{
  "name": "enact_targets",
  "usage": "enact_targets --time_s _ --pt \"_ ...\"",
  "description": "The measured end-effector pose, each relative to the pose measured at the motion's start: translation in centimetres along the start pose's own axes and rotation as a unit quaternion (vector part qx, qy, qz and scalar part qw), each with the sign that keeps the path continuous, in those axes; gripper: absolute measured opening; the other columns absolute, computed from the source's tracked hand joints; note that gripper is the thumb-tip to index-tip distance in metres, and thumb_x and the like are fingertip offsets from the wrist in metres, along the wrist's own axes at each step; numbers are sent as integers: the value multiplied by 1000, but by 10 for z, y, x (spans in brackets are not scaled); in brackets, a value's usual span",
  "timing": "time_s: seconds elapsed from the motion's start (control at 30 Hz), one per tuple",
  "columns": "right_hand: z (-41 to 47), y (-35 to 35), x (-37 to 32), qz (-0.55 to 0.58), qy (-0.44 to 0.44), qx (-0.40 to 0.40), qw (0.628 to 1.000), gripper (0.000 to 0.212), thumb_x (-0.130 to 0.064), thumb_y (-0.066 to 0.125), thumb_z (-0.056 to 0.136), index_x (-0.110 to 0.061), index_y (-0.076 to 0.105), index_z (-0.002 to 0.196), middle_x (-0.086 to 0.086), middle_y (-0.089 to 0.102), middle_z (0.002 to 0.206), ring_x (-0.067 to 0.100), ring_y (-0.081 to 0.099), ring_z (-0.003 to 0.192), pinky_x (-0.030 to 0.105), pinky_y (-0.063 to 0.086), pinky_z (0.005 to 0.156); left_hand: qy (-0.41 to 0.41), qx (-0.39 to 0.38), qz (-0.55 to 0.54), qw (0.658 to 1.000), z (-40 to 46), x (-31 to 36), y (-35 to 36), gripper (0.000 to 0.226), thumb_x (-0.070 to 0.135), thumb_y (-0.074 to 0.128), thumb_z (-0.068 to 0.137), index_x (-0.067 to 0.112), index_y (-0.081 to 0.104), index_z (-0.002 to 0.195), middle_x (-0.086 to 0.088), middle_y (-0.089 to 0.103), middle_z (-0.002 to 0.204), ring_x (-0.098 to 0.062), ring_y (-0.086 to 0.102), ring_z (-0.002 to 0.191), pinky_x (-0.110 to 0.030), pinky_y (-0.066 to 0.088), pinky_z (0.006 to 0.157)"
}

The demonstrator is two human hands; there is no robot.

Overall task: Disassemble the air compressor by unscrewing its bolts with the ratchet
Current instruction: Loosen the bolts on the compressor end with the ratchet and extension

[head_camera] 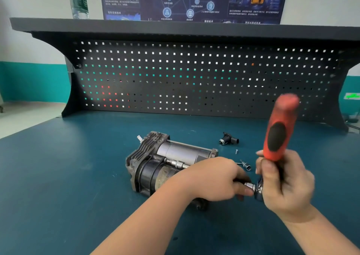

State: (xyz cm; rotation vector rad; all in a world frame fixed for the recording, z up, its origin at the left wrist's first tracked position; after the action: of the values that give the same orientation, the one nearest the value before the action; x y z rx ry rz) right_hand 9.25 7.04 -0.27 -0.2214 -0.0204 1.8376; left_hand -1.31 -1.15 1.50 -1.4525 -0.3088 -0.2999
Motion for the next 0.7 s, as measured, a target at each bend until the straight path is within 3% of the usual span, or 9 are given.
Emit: enact_targets --time_s 0.07,0.13,0.23,0.3,0.37,0.47,0.57,0.63,0.7 --pt "7 2 5 48 113 26 992 24 -48 42 97 -29 51 84 -8 52 59 8 49 50 16 39 51 -1 10 6 1000 0 -1 0 20 36 57 90 20 68 94 6 70 85 -12 59 80 -28 46 71" --pt "11 6 20 79 278 48 956 29 -47 48 93 -24 54 76 -5 53 52 5 46 46 15 39 48 4 22 3 1000 0 -2 0 22 38 60 88 21 69 98 3 69 83 -14 58 80 -30 48 72" --pt "-1 12 52 91 526 27 845 30 -33 55 93 -11 62 75 -4 53 44 11 47 44 26 38 49 -1 57 -15 998 0 -3 -2 25 40 63 85 26 69 104 5 68 84 -14 57 82 -31 47 73" --pt "-12 16 60 147 618 49 771 30 -27 59 92 -4 61 72 1 55 48 18 49 49 29 38 52 -10 69 -23 997 0 -4 -2 24 41 63 84 29 68 105 8 66 83 -12 56 81 -29 46 72" --pt "-14 14 57 128 565 69 812 30 -30 57 93 -9 61 72 -2 54 47 18 48 49 30 39 54 -10 55 0 998 1 -2 0 27 43 62 85 31 67 108 9 68 93 -13 58 87 -30 47 75" --pt "1 4 29 55 285 87 953 27 -43 48 94 -25 57 76 -7 55 50 6 51 49 20 42 52 -11 15 25 1000 0 -2 1 32 46 52 91 29 63 116 6 68 108 -15 58 100 -34 48 84" --pt "-2 0 8 -20 40 22 999 25 -42 41 99 -23 54 91 -17 54 64 7 52 54 25 43 53 -17 -15 42 999 0 -2 1 29 40 47 95 23 64 112 3 68 103 -17 58 94 -34 48 82" --pt "-3 1 6 -20 29 14 999 28 -42 40 100 -19 54 94 -16 54 66 5 52 56 22 43 53 -12 -13 25 1000 1 -2 1 24 35 50 94 21 68 101 6 69 93 -13 57 84 -31 47 76" --pt "4 2 10 25 113 24 993 27 -46 41 98 -25 51 85 -12 52 57 4 52 55 15 41 54 -11 -1 30 999 1 -1 1 23 35 52 93 20 68 96 5 69 87 -14 57 82 -31 47 74"
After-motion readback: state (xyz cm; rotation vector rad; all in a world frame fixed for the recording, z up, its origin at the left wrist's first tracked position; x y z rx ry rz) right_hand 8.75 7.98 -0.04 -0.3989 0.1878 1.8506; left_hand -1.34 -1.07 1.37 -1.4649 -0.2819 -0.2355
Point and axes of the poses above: each hand's wrist, its own z-axis towards the middle knuckle, its own y-axis out of the palm, x = y × z, the point moved 3 cm from there along z, towards the middle knuckle
